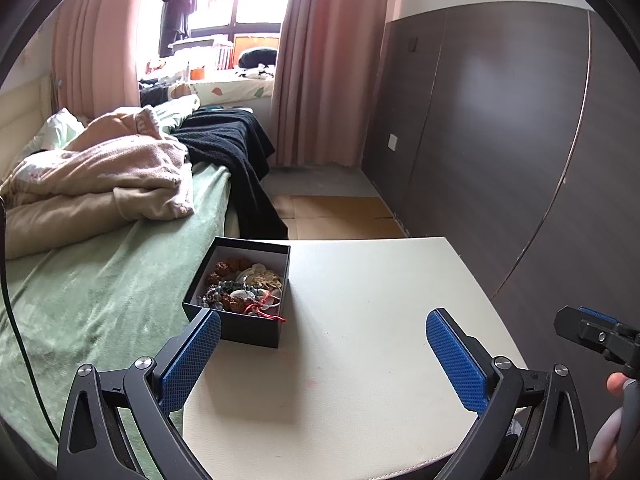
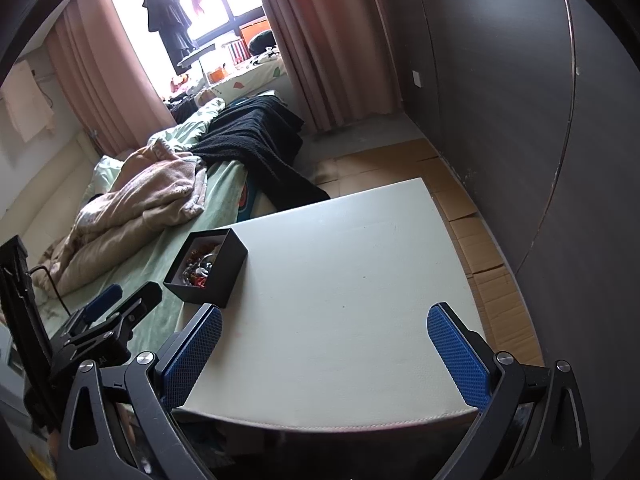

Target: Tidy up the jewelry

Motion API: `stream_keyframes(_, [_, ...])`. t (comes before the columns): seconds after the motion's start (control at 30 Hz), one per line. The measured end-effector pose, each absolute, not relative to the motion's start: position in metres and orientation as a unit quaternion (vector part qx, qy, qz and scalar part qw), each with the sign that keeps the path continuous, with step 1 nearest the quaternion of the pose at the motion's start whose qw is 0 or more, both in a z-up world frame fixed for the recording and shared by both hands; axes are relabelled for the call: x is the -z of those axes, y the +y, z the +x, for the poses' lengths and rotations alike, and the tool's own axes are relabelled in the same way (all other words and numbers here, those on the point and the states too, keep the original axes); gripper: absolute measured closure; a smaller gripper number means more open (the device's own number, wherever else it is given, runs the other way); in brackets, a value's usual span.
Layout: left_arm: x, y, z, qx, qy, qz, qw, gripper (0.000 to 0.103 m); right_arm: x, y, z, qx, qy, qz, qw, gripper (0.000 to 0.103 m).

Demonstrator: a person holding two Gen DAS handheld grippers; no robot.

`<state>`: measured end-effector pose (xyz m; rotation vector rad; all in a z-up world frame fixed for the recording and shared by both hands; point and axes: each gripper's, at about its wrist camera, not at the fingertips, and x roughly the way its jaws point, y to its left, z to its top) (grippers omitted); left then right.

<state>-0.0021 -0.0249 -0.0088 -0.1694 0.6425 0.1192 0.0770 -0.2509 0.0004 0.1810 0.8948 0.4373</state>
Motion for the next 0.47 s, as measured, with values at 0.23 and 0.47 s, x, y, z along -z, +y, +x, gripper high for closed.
stream_keyframes(0.23, [0.0098, -0.0241, -0.0017, -0.054, 0.316, -0.083, 0.943, 0.001, 0.0000, -0.2529, 0.0778, -0.209, 0.429, 0.088, 0.874, 0.000])
stream_keyframes(0.47, [0.0067, -0.0291, -0.0035, -0.049, 0.308, -0.071, 0.948, 0.001, 0.0004, -0.2543, 0.0791, -0.208, 0.431, 0.090, 0.873, 0.000])
